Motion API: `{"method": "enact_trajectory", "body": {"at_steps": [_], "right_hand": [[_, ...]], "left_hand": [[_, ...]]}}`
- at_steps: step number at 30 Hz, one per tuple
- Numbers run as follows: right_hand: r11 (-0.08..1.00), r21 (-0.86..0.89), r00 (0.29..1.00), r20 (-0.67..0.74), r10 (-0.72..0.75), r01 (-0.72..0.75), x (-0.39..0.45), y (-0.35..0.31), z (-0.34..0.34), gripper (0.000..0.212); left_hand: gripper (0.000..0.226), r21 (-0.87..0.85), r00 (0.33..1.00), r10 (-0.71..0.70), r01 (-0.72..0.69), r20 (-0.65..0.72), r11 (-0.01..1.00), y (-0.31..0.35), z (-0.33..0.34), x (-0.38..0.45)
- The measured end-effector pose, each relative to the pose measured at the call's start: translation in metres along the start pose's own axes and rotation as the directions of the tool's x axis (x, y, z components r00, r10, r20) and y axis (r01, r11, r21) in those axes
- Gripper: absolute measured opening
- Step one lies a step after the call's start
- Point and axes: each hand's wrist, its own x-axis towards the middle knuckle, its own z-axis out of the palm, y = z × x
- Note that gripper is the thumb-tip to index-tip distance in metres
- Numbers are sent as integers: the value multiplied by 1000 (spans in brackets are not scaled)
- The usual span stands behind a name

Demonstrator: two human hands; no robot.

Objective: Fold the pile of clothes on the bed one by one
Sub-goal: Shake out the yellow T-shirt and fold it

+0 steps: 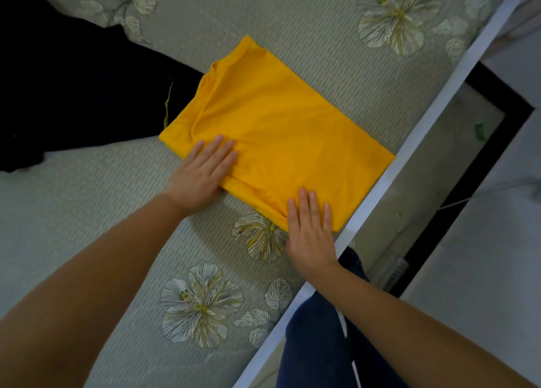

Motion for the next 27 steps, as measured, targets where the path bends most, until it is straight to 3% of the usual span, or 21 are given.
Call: {"method": "enact_trajectory", "body": {"at_steps": [4, 10, 13, 15, 18, 21, 23, 25, 27], "right_hand": [[999, 28, 997, -65, -30, 31, 7, 5, 8, 49], [995, 95, 990, -141, -8, 22, 23, 23, 6, 49], [988, 141, 983, -178, -35, 60, 25, 35, 2, 53], [981, 148, 981, -164, -98, 123, 24, 42, -6, 45], [967, 168, 972, -172, -161, 190, 22, 53, -14, 46], [971, 169, 977, -164, -140, 167, 24, 61, -24, 48], [966, 223, 991, -74, -114, 128, 28, 71, -38, 56], [953, 257, 985, 17, -172, 162, 34, 91, -51, 58], [949, 268, 984, 22, -177, 165, 41, 111, -66, 55]], "left_hand": [[50, -27, 1000, 27, -27, -12, 999, 3, 5, 18], [44, -35, 1000, 1, 0, 7, 999, 6, 4, 26], [82, -96, 997, 5, 2, 78, 995, 5, 2, 25], [89, -138, 992, -36, 52, 118, 989, 6, -1, 26], [80, -257, 982, -171, 185, 74, 949, 12, 3, 34], [72, -338, 952, -295, 304, 79, 890, 16, 5, 43], [63, -332, 931, -347, 365, 117, 870, 13, -2, 46], [55, -325, 929, -357, 369, 98, 871, 7, -16, 52], [54, -277, 953, -297, 300, 55, 913, 3, -40, 66]]}}
